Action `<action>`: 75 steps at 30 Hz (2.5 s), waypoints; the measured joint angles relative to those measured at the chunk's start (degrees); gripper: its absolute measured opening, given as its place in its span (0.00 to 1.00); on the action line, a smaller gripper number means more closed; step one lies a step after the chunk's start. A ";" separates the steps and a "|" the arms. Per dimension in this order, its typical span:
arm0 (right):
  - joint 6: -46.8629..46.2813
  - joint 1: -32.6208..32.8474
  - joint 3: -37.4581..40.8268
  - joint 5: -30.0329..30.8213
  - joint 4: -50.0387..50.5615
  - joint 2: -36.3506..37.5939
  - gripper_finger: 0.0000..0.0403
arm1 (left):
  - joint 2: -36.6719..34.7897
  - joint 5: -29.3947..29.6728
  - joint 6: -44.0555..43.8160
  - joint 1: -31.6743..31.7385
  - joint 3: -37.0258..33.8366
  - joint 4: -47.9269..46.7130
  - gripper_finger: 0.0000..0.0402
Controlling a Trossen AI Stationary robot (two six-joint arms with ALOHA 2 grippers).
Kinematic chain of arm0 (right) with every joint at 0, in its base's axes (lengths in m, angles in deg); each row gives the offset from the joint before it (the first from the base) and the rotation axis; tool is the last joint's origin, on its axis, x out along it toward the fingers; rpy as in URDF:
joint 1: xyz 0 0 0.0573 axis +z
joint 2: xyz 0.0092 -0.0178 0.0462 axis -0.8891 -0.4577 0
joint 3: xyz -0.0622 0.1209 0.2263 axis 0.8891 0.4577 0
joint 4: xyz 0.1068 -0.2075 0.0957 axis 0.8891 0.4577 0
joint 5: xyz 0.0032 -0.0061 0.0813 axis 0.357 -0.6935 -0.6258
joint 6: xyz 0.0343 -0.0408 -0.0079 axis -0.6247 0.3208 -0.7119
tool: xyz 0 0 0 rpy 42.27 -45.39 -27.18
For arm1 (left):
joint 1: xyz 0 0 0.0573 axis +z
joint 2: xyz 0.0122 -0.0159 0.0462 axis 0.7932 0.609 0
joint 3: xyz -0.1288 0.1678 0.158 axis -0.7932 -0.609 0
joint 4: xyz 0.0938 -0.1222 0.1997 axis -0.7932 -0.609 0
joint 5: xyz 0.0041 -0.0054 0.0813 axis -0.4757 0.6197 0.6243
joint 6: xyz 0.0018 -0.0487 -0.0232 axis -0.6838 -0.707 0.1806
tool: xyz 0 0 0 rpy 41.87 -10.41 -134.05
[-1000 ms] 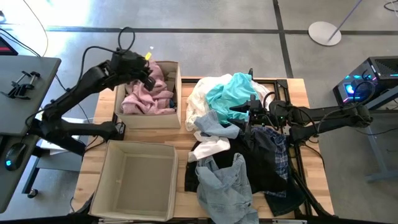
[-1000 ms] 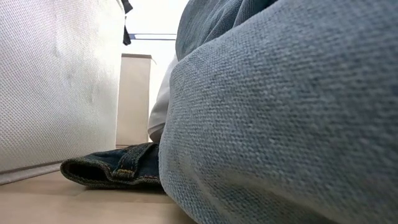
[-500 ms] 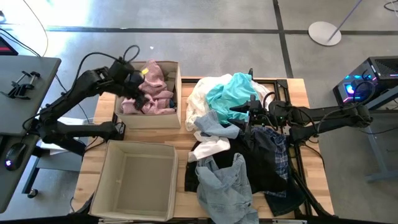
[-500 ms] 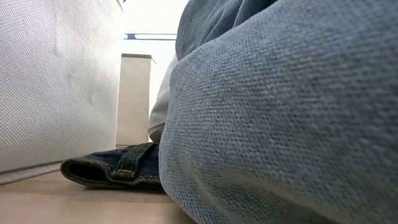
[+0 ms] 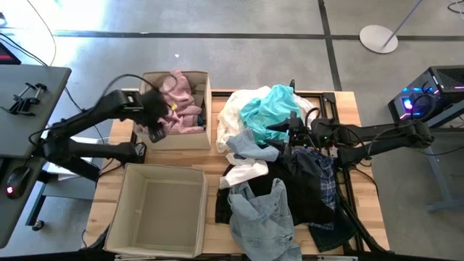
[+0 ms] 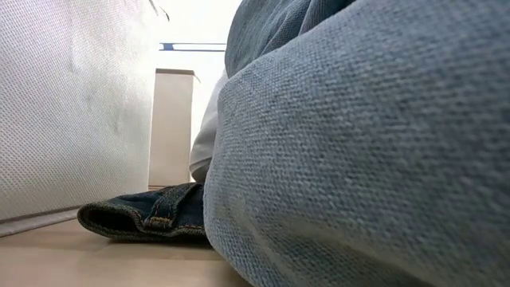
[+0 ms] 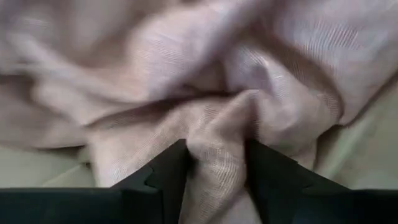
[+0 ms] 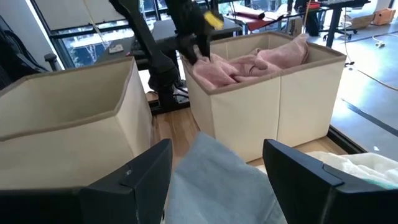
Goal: Sort clothes
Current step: Put the pink shirt into the top brown laundry organizer, then put the blue shorts into the top brown laundry organizer
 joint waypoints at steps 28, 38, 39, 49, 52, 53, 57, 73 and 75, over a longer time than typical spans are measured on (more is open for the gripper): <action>1.00 0.02 0.00 0.00 -0.92 -3.34 0.60 | 10.19 3.73 0.40 1.17 1.82 39.27 0.00; -0.12 0.02 0.00 0.00 -1.37 -3.32 0.60 | 17.37 1.10 -2.57 2.04 -0.25 26.35 0.17; -0.47 0.00 0.00 0.00 -1.36 -3.32 0.60 | 17.66 0.72 -2.53 2.27 -0.25 25.96 0.20; 5.95 -1.26 0.00 9.75 -0.85 -4.28 0.60 | 10.82 -3.23 -4.84 3.14 -0.25 24.91 0.57; 4.87 -2.96 0.02 11.73 -0.37 -4.70 0.60 | 7.52 -0.57 -9.29 2.14 -0.25 24.91 0.61; 3.86 -3.61 0.02 12.06 0.39 -4.72 0.60 | 6.41 1.26 -10.34 1.41 -0.25 25.03 0.61; -2.55 -6.57 0.02 12.65 4.77 -5.43 0.60 | 3.04 10.49 -13.75 -2.26 -2.95 33.01 0.62; -26.58 -24.50 -0.07 10.63 22.89 -12.96 0.60 | 1.05 20.61 -5.91 -19.85 -25.50 94.33 0.54; -26.74 -26.24 -0.07 9.15 24.77 -13.87 0.60 | 1.42 20.65 -5.69 -20.60 -26.79 96.17 0.54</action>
